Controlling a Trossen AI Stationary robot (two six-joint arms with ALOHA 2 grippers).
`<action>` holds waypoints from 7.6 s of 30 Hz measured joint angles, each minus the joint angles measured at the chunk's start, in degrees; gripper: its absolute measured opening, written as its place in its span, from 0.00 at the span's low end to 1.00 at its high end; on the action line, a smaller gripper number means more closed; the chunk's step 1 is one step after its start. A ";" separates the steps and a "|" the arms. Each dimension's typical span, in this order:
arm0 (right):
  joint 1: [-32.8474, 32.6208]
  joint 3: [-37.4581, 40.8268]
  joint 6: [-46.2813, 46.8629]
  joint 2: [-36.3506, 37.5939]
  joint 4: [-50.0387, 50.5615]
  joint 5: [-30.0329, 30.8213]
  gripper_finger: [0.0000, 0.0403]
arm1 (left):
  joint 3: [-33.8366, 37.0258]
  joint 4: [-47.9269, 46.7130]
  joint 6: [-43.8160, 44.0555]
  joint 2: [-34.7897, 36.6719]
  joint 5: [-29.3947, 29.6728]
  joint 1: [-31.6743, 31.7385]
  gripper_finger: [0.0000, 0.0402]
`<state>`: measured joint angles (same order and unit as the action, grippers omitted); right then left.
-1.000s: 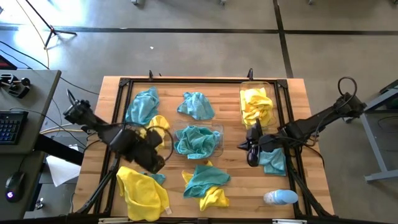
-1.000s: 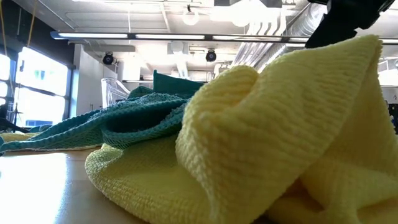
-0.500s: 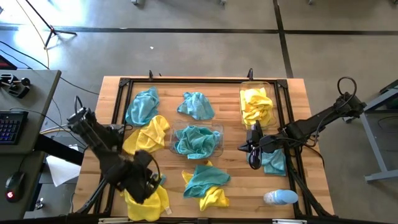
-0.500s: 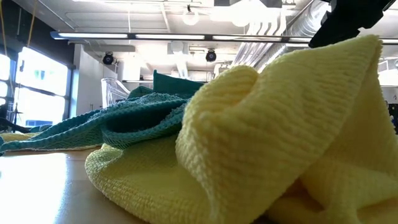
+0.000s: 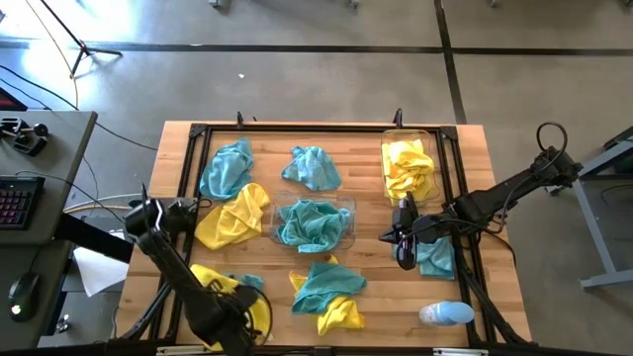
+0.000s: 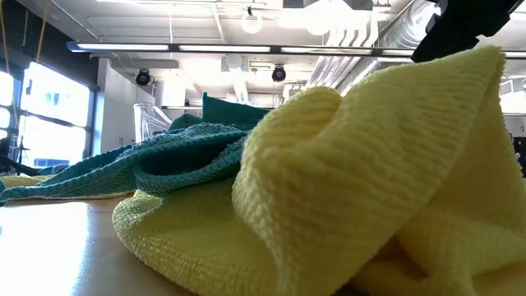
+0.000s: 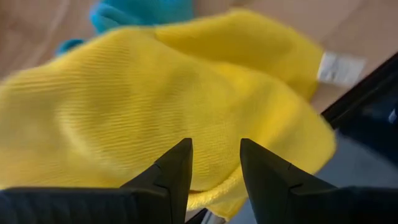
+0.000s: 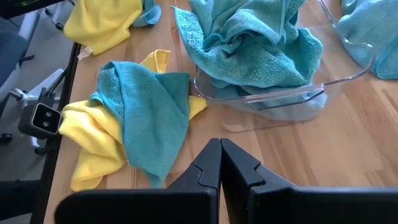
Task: Sort microfiber towel by color & place in baskets
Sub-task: Put the yellow towel into the top transparent bin
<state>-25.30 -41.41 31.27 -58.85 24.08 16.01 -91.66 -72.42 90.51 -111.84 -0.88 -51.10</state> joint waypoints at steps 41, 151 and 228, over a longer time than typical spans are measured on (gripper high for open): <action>0.02 -0.04 1.29 0.00 -1.72 0.48 0.00 | 0.85 8.60 -1.99 -0.13 -8.20 -0.30 0.00; 27.44 -53.88 -34.30 -40.98 -12.99 -4.17 0.55 | -11.36 10.81 -92.93 32.26 2.98 60.35 0.00; 57.55 -2.58 -5.89 -5.50 19.30 -1.95 0.00 | 17.38 29.53 -83.42 45.12 0.76 66.61 0.29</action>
<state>32.26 -43.98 25.38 -64.35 43.37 14.06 -74.28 -42.89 7.09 -66.72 -0.12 15.51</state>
